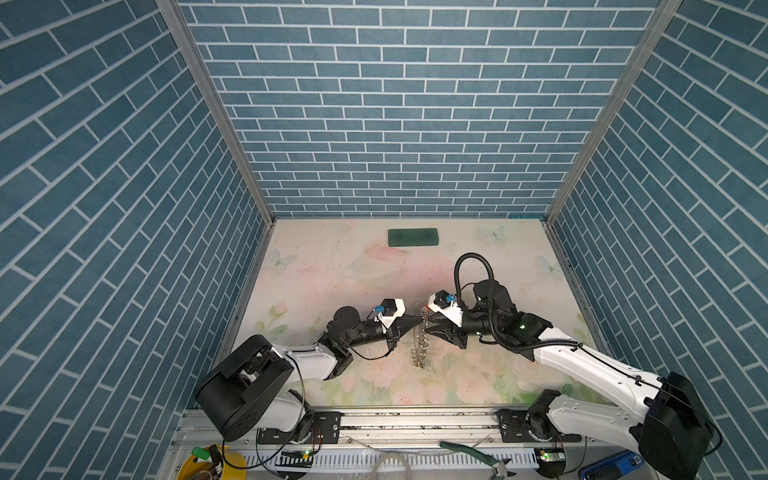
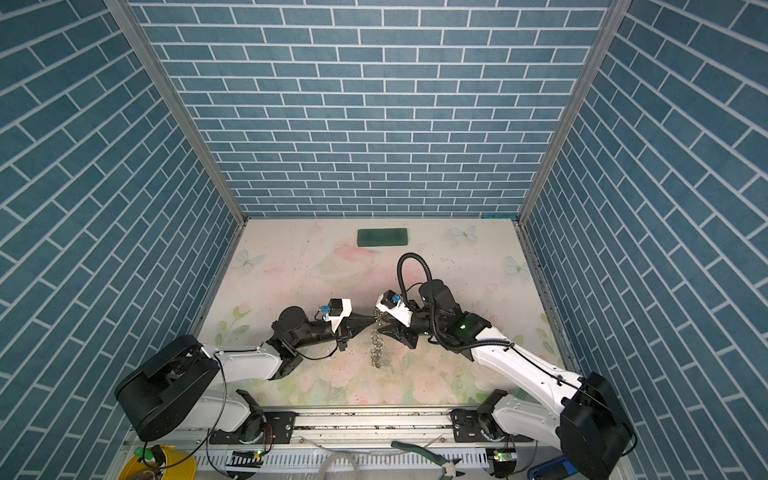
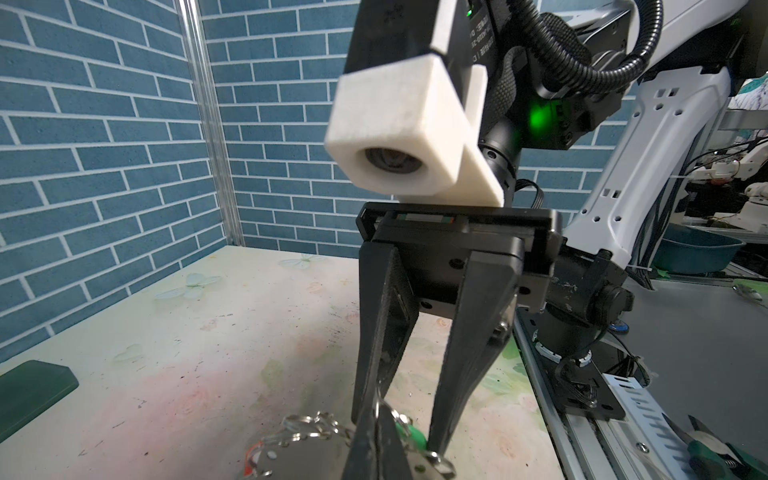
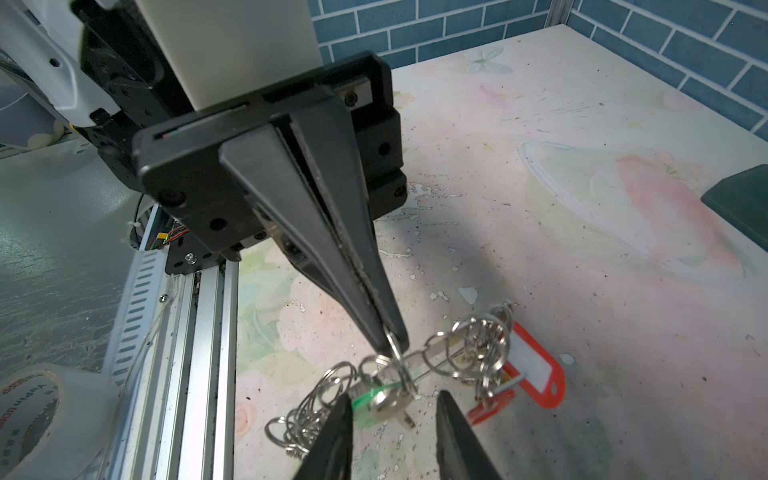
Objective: Put the keys on the keyring
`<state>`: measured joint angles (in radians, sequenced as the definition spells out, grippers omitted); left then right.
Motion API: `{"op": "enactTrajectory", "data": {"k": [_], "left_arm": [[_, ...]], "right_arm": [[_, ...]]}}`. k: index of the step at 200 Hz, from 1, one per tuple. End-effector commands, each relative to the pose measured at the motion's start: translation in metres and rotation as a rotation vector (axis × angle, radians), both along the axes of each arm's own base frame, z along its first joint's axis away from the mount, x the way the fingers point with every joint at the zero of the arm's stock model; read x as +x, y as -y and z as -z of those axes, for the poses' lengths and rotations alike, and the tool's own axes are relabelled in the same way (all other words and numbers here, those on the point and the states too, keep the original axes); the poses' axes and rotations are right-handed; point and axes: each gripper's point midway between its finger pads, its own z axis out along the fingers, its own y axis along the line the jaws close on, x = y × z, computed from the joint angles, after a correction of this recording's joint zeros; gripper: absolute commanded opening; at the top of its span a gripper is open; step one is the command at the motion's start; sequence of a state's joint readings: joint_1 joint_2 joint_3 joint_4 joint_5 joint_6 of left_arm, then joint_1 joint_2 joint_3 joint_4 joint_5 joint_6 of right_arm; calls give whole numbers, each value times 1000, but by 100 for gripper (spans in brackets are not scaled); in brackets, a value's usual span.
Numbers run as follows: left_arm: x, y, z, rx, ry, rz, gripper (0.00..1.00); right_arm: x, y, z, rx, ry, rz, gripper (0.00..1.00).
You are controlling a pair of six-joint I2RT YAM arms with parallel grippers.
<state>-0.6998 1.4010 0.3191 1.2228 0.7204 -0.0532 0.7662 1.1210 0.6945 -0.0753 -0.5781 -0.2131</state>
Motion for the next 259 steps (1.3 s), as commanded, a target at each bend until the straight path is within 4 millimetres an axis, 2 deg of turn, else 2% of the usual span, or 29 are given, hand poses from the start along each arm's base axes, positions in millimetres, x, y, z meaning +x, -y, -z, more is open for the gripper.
{"op": "enactTrajectory", "data": {"k": [1, 30, 83, 144, 175, 206, 259], "left_arm": [[-3, 1, -12, -38, 42, 14, 0], [-3, 1, -13, -39, 43, 14, 0], [-4, 0, -12, -35, 40, 14, 0], [-1, 0, -13, -40, 38, -1, 0], [19, -10, -23, -101, 21, -139, 0], [34, -21, -31, -145, 20, -260, 0], [34, -14, -38, -169, 20, -276, 0]], "right_arm": [[0, -2, 0, 15, 0, 3, 36], [-3, -4, 5, 1, -12, -9, 37], [5, 5, 11, -58, 16, 48, 28], [-6, -2, -2, -7, 9, -19, 9], [-16, -2, 5, -15, -30, -53, 0], [-23, -6, 16, -40, -81, -85, 0], [-21, -24, 17, -32, -99, -113, 0]]}}
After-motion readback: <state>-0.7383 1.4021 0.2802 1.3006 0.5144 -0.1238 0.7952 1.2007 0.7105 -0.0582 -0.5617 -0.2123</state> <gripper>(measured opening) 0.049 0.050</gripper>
